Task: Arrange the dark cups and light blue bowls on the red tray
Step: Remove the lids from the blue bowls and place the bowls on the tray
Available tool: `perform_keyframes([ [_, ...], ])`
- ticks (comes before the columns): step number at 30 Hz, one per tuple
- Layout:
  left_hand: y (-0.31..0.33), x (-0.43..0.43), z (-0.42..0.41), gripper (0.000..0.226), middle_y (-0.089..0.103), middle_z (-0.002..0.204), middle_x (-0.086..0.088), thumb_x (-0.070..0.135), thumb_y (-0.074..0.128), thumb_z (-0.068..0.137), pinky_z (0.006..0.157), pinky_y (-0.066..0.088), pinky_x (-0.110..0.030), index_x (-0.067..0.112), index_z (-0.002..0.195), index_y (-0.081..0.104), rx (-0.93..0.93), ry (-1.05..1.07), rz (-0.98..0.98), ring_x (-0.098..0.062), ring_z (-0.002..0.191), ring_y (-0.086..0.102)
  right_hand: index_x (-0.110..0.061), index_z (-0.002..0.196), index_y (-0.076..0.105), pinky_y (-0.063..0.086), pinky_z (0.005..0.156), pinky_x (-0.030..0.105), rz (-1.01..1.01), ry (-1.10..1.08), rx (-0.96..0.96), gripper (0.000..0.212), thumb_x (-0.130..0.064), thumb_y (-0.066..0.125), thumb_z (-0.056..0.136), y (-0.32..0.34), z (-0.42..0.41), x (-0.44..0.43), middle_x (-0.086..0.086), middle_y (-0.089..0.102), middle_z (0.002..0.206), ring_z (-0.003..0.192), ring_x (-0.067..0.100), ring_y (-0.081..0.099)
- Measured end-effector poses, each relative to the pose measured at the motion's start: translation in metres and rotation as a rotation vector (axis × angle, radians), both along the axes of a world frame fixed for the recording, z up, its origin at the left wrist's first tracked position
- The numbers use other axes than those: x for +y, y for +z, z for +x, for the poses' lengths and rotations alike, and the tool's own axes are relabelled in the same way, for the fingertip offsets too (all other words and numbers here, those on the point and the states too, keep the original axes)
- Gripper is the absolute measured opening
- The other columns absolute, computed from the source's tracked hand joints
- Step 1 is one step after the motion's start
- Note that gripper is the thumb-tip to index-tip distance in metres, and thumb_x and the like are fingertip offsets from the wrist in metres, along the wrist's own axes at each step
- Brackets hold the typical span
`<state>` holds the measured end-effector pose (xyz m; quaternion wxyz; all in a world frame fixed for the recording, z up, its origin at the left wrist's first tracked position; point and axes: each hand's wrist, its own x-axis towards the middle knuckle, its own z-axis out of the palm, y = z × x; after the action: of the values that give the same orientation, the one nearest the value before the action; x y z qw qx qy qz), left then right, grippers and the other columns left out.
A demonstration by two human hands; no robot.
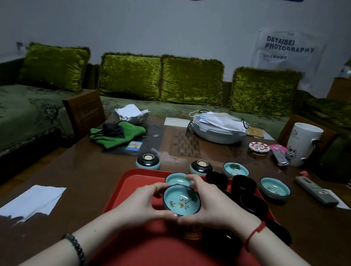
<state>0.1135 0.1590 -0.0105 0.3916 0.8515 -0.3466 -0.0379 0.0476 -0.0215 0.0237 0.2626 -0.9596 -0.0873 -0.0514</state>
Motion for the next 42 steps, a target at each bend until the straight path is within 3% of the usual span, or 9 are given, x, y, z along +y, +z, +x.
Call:
perform_keyframes([
  [4, -0.008, 0.001, 0.000, 0.072, 0.052, 0.110, 0.026, 0.049, 0.077, 0.060, 0.082, 0.032, 0.003, 0.033, 0.124, 0.047, -0.011, 0.002, 0.059, 0.014, 0.099, 0.046, -0.017, 0.129, 0.029, 0.046, 0.094, 0.035, -0.132, -0.009, 0.060, 0.091, -0.042, 0.080, 0.058, -0.003, 0.001, 0.003, 0.005, 0.057, 0.120, 0.111, 0.020, 0.053],
  [8, -0.015, 0.002, 0.002, 0.075, 0.058, 0.124, 0.014, 0.054, 0.075, 0.059, 0.103, 0.039, -0.030, 0.030, 0.125, 0.047, -0.002, 0.014, 0.129, -0.001, 0.115, 0.051, -0.015, 0.130, 0.029, 0.045, 0.094, 0.034, -0.245, -0.007, 0.095, 0.094, -0.046, 0.079, 0.057, -0.006, 0.004, 0.006, 0.008, 0.056, 0.123, 0.113, 0.023, 0.052],
  [10, -0.018, 0.003, 0.002, 0.076, 0.058, 0.126, 0.012, 0.055, 0.075, 0.058, 0.104, 0.039, -0.036, 0.030, 0.124, 0.048, 0.002, 0.016, 0.136, -0.005, 0.118, 0.051, -0.016, 0.134, 0.025, 0.041, 0.097, 0.031, -0.279, 0.000, 0.114, 0.098, -0.046, 0.079, 0.058, -0.007, 0.006, 0.005, 0.008, 0.053, 0.128, 0.117, 0.024, 0.048],
  [17, -0.024, 0.005, 0.007, 0.077, 0.056, 0.129, 0.010, 0.057, 0.074, 0.059, 0.105, 0.038, -0.035, 0.029, 0.126, 0.046, 0.013, 0.032, 0.133, -0.006, 0.120, 0.048, -0.018, 0.135, 0.027, 0.029, 0.104, 0.029, -0.334, 0.024, 0.148, 0.092, -0.046, 0.076, 0.062, -0.005, 0.010, 0.000, 0.004, 0.045, 0.138, 0.126, 0.022, 0.040],
  [24, -0.025, 0.006, 0.009, 0.080, 0.053, 0.133, 0.009, 0.059, 0.071, 0.060, 0.108, 0.035, -0.039, 0.030, 0.129, 0.043, 0.027, 0.027, 0.148, -0.009, 0.125, 0.045, -0.022, 0.132, 0.036, 0.016, 0.115, 0.043, -0.376, 0.022, 0.149, 0.085, -0.055, 0.071, 0.062, -0.007, 0.014, -0.007, -0.004, 0.050, 0.135, 0.127, 0.015, 0.041],
  [36, -0.023, 0.005, 0.008, 0.079, 0.052, 0.133, 0.009, 0.060, 0.069, 0.063, 0.109, 0.034, -0.037, 0.032, 0.130, 0.039, 0.026, 0.016, 0.179, -0.009, 0.125, 0.044, -0.021, 0.129, 0.042, 0.001, 0.114, 0.050, -0.373, -0.016, 0.185, 0.081, -0.062, 0.066, 0.063, -0.011, 0.014, -0.012, -0.002, 0.053, 0.131, 0.126, 0.017, 0.042],
  [42, -0.016, 0.005, 0.009, 0.080, 0.051, 0.132, 0.009, 0.058, 0.069, 0.066, 0.107, 0.036, -0.037, 0.031, 0.133, 0.035, 0.012, -0.026, 0.214, -0.008, 0.122, 0.046, -0.023, 0.131, 0.041, 0.015, 0.115, 0.042, -0.282, 0.016, 0.109, 0.078, -0.058, 0.067, 0.066, -0.009, 0.011, -0.016, -0.004, 0.049, 0.135, 0.127, 0.013, 0.039],
])
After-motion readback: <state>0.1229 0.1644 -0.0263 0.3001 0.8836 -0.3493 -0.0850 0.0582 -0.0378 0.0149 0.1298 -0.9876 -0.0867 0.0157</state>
